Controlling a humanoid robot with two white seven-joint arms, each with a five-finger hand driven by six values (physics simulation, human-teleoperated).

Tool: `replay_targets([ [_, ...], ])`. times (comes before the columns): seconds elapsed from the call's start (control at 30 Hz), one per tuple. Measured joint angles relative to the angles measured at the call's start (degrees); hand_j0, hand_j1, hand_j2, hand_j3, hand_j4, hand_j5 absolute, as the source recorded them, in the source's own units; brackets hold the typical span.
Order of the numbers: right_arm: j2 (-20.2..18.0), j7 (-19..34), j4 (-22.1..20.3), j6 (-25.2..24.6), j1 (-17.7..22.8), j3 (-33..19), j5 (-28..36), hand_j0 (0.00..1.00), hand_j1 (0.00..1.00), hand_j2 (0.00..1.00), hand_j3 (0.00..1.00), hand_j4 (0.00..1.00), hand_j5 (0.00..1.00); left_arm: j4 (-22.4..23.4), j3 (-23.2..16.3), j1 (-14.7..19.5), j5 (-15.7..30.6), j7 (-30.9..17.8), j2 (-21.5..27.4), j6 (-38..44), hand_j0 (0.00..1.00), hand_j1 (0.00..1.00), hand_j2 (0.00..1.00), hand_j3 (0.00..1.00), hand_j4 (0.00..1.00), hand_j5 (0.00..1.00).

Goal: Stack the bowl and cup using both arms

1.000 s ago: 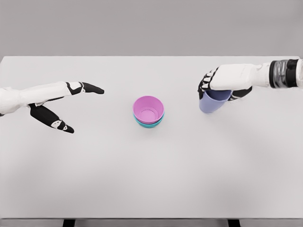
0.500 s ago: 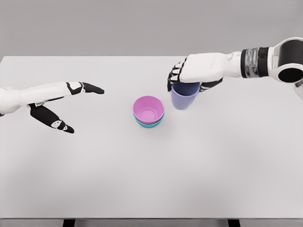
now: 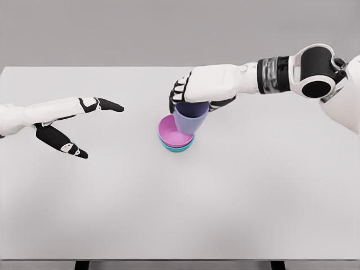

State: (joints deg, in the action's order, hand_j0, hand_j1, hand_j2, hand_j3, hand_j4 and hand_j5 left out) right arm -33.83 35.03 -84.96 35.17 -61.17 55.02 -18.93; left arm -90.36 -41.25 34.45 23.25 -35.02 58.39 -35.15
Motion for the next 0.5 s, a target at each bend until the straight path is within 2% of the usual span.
replay_targets([
  [0.23,2.6,0.0,0.6,0.0,-0.1,0.2,0.0,0.53,0.53,0.53,0.53,0.53,0.53,0.0,0.0,0.0,-0.1,0.0,0.0,0.0,1.00,1.00,1.00,1.00,1.00,1.00],
  [0.5,4.5,0.0,4.0,0.0,0.1,1.6,-0.2,0.54,0.54,0.54,0.54,0.54,0.54,0.0,0.0,0.0,0.0,0.0,0.0,0.0,1.00,1.00,1.00,1.00,1.00,1.00],
])
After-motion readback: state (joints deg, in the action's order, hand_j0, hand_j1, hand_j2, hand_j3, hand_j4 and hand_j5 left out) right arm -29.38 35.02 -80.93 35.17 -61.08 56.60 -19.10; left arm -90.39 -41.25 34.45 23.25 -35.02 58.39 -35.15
